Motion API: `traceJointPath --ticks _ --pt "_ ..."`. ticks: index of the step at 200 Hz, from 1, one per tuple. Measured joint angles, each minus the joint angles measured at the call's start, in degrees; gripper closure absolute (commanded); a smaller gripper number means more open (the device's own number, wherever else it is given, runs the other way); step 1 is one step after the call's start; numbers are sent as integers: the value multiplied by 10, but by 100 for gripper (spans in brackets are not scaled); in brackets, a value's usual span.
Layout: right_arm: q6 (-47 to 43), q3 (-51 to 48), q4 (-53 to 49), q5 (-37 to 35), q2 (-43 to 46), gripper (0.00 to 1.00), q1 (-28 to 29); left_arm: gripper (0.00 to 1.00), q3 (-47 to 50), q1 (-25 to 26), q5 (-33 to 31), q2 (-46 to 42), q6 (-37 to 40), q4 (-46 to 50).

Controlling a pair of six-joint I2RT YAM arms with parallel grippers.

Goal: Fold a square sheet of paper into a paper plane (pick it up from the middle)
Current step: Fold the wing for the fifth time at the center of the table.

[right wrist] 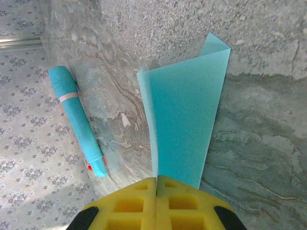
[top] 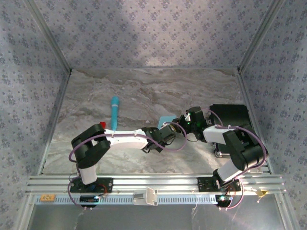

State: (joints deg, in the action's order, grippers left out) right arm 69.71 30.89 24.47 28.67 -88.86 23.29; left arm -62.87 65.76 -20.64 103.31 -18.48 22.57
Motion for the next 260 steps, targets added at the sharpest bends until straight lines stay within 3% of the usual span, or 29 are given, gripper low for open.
traceJointPath --ticks 70,122,209,260 --pt "0 0 0 0 0 100 0 78 0 0 0 0 0 0" --pt "0 0 0 0 0 100 0 88 0 0 0 0 0 0" --pt "0 0 -3 -2 10 98 0 96 0 0 0 0 0 -2" --pt "-1 0 -11 -5 15 87 -2 97 0 0 6 0 -1 -7"
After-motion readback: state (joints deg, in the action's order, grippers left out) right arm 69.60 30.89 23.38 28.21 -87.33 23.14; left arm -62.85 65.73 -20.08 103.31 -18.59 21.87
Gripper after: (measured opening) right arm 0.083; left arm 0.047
